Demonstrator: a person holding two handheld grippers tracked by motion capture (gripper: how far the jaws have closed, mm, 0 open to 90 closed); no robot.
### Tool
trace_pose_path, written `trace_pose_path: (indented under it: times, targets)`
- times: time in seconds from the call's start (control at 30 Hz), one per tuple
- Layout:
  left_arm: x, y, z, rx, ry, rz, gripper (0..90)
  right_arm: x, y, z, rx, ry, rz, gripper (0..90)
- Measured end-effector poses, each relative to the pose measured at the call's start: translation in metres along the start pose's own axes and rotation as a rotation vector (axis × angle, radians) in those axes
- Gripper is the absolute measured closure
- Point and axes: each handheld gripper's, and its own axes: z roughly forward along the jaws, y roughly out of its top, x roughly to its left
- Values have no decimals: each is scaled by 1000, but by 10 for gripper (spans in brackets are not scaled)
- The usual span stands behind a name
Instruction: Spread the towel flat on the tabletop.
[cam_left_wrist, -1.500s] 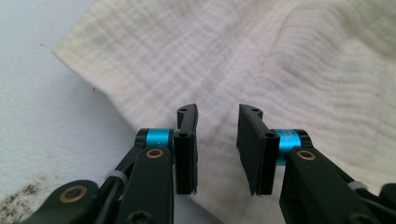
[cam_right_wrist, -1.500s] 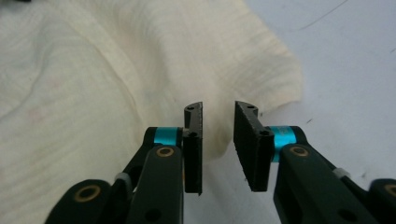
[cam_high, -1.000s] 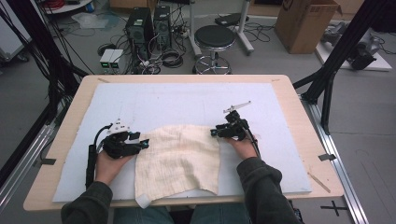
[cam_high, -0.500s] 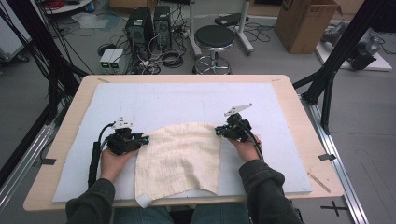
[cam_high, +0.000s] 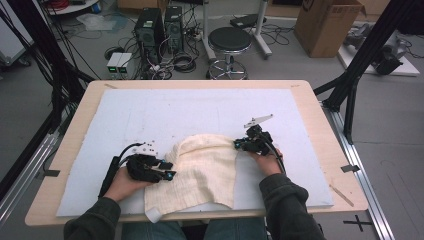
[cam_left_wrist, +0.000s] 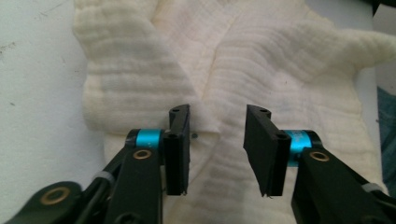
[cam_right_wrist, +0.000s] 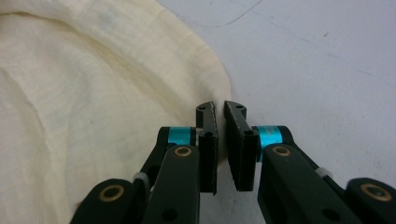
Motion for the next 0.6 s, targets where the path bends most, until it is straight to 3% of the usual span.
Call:
trace_pose_path:
  times: [0.07, 0.13, 0.27, 0.43, 0.57, 0.6]
  targets:
    - [4, 1, -5, -34, 4, -27, 589, 0, 0, -1, -1, -1, -3, 835]
    - [10, 5, -9, -30, 26, -45, 594, -1, 0, 0, -1, 3, -5, 835]
    - [22, 17, -17, -88, 79, -84, 654, -1, 0, 2, 3, 1, -3, 835]
    - [41, 26, -23, -113, 178, -135, 710, -2, -1, 2, 0, 4, -5, 835]
    - [55, 22, -24, -131, 269, -191, 825, -4, -2, 1, 0, 8, -5, 837]
    - [59, 21, -23, -129, 275, -209, 835, -5, -2, 1, 0, 11, -5, 837]
